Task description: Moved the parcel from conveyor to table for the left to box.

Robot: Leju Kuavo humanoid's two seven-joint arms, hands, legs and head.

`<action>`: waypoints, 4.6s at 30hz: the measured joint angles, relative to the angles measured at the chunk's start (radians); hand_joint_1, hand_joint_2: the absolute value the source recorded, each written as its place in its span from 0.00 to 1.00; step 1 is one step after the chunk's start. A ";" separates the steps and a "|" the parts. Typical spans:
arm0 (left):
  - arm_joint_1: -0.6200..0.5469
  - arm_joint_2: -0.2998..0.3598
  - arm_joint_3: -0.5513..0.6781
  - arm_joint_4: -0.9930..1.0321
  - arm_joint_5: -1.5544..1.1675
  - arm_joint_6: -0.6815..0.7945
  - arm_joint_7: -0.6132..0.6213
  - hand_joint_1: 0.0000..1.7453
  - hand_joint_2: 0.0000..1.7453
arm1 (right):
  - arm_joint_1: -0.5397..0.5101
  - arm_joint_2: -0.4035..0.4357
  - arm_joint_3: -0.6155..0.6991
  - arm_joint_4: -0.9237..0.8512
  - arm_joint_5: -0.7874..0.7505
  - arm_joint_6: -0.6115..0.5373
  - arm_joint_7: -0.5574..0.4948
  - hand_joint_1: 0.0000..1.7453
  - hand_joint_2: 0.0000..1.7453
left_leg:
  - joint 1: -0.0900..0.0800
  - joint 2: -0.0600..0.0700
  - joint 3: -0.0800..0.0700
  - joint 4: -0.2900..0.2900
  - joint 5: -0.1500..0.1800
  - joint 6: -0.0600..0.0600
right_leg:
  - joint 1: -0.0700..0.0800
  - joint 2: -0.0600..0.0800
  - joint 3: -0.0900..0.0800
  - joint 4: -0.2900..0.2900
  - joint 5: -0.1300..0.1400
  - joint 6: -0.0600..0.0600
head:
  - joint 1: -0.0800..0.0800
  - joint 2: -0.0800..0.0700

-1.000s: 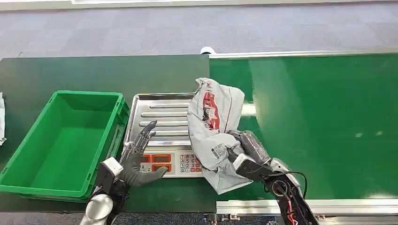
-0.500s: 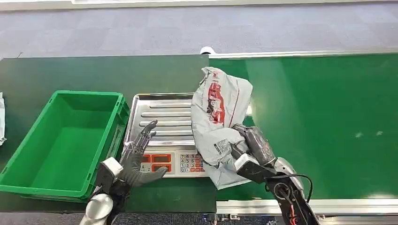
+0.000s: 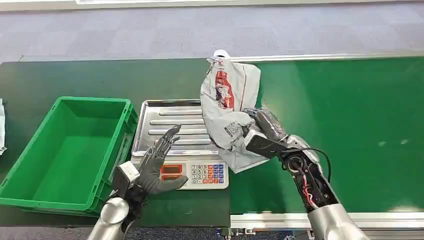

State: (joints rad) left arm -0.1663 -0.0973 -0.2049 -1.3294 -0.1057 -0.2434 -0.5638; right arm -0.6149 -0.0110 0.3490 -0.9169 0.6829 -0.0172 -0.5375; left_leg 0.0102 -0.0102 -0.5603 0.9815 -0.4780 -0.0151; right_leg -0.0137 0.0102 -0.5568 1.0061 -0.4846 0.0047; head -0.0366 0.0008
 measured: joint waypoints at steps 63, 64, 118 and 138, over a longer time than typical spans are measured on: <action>-0.148 -0.005 -0.060 0.036 -0.398 0.272 0.198 0.00 1.00 | 0.437 0.173 -0.377 -0.393 -0.626 0.143 -0.038 0.00 1.00 | 0.000 0.000 0.000 0.000 0.000 0.000 | 0.000 0.000 0.000 0.000 0.000 0.000 | 0.000 0.000; -0.159 -0.004 -0.068 0.045 -0.416 0.262 0.213 0.00 1.00 | 0.433 0.175 -0.379 -0.390 -0.625 0.143 -0.035 0.00 1.00 | 0.000 0.000 0.000 0.000 0.000 0.000 | 0.000 0.000 0.000 0.000 0.000 0.000 | 0.000 0.000; -0.118 -0.040 0.018 -0.172 -0.178 0.654 -0.132 1.00 1.00 | 0.422 0.199 -0.455 -0.350 -0.668 0.154 -0.020 0.00 1.00 | 0.000 0.000 -0.001 0.000 0.000 0.000 | 0.000 0.000 0.000 0.000 0.000 0.000 | 0.000 0.000; -0.088 -0.022 0.297 -0.221 -0.511 0.929 -0.035 1.00 1.00 | 0.468 0.196 -0.455 -0.365 -0.699 0.107 -0.022 0.00 1.00 | 0.000 0.000 0.000 0.000 0.000 0.000 | 0.000 0.000 0.000 0.000 0.000 0.000 | 0.000 0.000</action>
State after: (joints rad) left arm -0.2539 -0.1198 0.0919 -1.5504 -0.6164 0.6855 -0.5988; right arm -0.1466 0.1846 -0.1057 -1.2818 -0.0164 0.0900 -0.5596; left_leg 0.0101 -0.0100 -0.5605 0.9813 -0.4783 -0.0152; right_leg -0.0137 0.0102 -0.5573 1.0061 -0.4850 0.0047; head -0.0370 0.0008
